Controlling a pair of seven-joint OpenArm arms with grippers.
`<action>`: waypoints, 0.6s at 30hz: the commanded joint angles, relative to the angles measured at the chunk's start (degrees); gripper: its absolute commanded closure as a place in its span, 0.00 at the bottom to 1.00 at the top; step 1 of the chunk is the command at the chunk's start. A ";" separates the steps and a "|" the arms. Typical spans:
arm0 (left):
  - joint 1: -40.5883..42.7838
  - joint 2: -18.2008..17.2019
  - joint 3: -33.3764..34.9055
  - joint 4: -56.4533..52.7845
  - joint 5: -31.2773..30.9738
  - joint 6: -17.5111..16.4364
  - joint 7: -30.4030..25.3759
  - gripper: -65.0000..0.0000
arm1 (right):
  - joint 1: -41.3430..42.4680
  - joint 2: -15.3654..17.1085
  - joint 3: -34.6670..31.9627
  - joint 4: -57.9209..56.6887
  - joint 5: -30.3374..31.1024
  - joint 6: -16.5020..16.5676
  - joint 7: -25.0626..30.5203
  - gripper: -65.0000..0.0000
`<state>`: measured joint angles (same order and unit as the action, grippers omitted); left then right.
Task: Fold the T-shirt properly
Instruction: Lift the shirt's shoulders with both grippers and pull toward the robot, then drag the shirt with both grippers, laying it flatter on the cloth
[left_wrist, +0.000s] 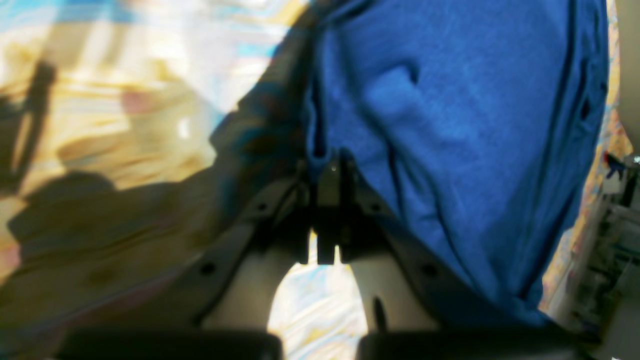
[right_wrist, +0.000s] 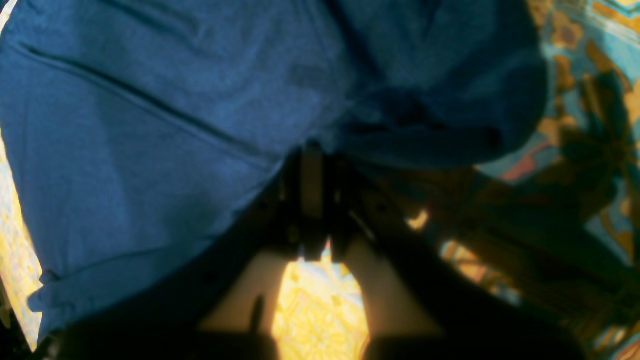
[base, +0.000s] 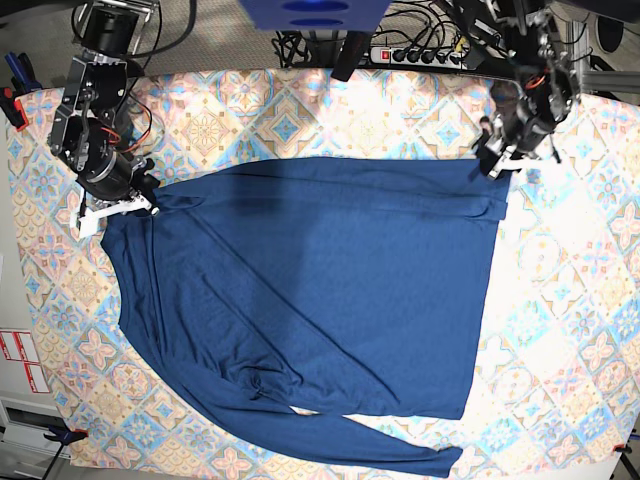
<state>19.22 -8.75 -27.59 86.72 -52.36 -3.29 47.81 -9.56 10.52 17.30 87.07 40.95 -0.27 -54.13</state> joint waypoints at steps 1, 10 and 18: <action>0.69 -0.78 -0.32 2.03 -0.52 -0.53 -0.65 1.00 | -0.77 0.86 0.50 1.06 0.33 0.14 0.37 1.00; 9.74 -1.40 -0.49 9.68 -0.52 -0.62 -0.82 1.00 | -5.78 1.04 0.59 1.06 0.33 0.14 0.81 1.00; 5.61 -1.84 -3.57 11.00 -0.26 -0.62 -0.74 1.00 | -3.05 1.04 0.68 1.42 0.33 0.14 0.99 1.00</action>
<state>24.88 -10.09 -30.98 97.06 -52.29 -3.42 47.83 -13.82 10.57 17.63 87.11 40.80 -0.47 -54.52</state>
